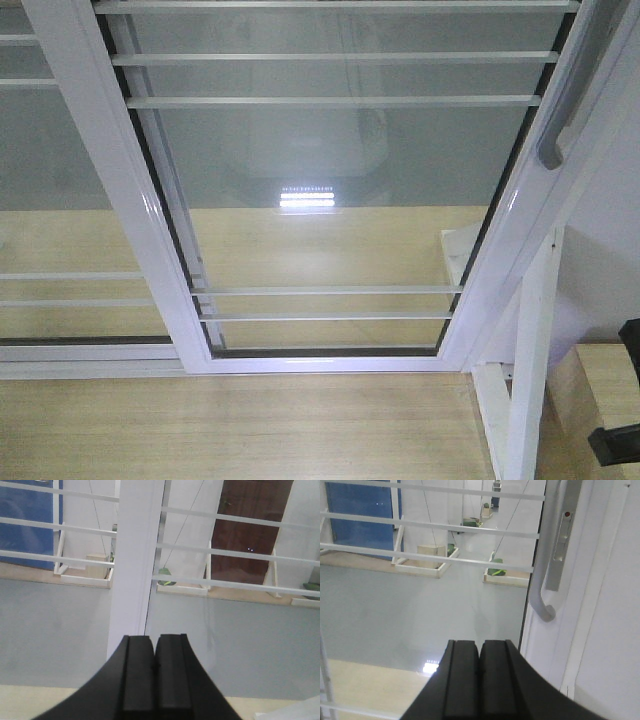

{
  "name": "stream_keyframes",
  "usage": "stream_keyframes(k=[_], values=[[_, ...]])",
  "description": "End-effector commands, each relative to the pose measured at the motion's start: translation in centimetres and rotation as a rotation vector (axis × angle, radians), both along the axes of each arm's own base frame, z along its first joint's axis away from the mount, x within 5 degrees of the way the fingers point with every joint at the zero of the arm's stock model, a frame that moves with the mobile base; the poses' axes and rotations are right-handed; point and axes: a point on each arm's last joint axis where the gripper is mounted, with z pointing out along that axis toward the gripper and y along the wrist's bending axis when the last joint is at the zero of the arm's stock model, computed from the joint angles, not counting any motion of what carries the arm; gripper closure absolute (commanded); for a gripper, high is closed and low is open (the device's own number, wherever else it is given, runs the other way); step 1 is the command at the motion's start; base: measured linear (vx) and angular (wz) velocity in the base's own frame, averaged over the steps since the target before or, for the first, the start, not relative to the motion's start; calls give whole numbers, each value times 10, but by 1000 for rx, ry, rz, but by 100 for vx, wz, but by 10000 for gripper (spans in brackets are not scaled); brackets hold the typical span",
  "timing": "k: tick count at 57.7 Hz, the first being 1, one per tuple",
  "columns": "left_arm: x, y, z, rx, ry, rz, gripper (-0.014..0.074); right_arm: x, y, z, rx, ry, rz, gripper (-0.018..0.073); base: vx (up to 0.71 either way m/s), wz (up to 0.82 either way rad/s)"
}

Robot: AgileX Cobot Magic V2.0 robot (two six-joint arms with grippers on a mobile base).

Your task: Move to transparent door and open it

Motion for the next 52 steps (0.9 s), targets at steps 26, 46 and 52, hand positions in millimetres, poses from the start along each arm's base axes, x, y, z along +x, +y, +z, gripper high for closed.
stream_keyframes(k=[26,46,52], values=[[1,4,88,-27,-267,44,596,2,0,110,-128,-260,-22,559,0,0],[107,-1,170,-14,-84,43,596,93,12,180,-168,-42,2,559,0,0],[134,-2,177,-12,-48,43,596,116,15,183,-127,-40,-2,559,0,0]])
